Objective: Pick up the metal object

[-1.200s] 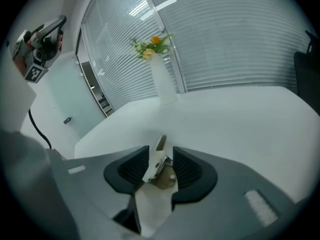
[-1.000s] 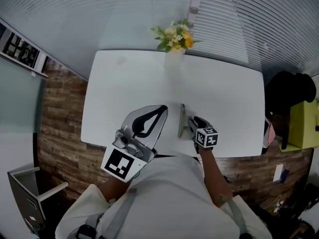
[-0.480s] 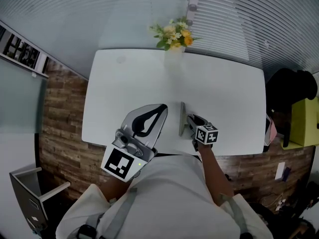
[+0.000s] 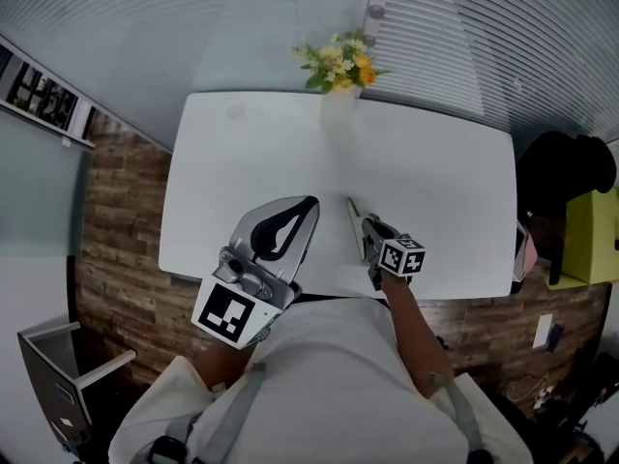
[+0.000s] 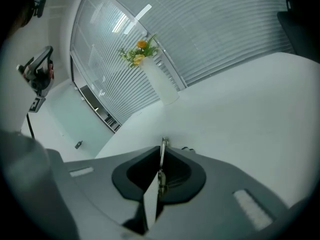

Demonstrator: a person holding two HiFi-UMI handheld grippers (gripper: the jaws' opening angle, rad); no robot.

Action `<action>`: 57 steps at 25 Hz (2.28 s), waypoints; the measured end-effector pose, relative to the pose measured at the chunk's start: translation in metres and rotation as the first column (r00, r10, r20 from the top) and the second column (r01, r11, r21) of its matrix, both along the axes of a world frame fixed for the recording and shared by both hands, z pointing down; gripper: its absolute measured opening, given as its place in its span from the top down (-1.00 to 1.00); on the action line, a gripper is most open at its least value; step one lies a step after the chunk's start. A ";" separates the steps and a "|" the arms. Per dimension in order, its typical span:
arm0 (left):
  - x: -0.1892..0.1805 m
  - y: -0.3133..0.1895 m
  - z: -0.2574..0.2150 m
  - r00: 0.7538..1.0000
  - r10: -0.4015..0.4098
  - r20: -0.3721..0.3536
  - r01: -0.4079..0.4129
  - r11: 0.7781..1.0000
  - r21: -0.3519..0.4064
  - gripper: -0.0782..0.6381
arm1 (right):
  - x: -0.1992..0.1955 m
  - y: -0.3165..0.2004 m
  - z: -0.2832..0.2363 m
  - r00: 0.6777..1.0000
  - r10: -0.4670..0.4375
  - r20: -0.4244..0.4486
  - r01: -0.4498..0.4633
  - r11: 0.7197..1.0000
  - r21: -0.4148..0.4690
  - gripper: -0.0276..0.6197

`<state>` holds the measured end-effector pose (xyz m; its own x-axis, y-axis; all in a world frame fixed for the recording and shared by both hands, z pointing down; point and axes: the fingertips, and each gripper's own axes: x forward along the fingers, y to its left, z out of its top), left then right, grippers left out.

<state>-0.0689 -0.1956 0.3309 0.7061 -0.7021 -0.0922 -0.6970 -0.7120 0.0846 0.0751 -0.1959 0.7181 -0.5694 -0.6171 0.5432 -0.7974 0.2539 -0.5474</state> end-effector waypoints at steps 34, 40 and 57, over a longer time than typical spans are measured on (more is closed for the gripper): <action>0.038 0.011 -0.011 1.000 0.001 0.006 -0.001 1.000 0.026 0.78 | 0.026 -0.013 -0.223 0.977 -0.049 -0.208 0.130 0.908 0.399 0.89; 0.055 0.013 -0.015 1.000 0.005 0.006 -0.005 1.000 0.026 0.78 | 0.035 -0.007 -0.268 0.970 -0.054 -0.238 0.165 0.866 0.472 0.89; 0.096 0.015 -0.025 1.000 0.011 0.001 -0.011 0.999 0.035 0.78 | 0.066 0.010 -0.358 0.957 -0.043 -0.287 0.215 0.769 0.602 0.89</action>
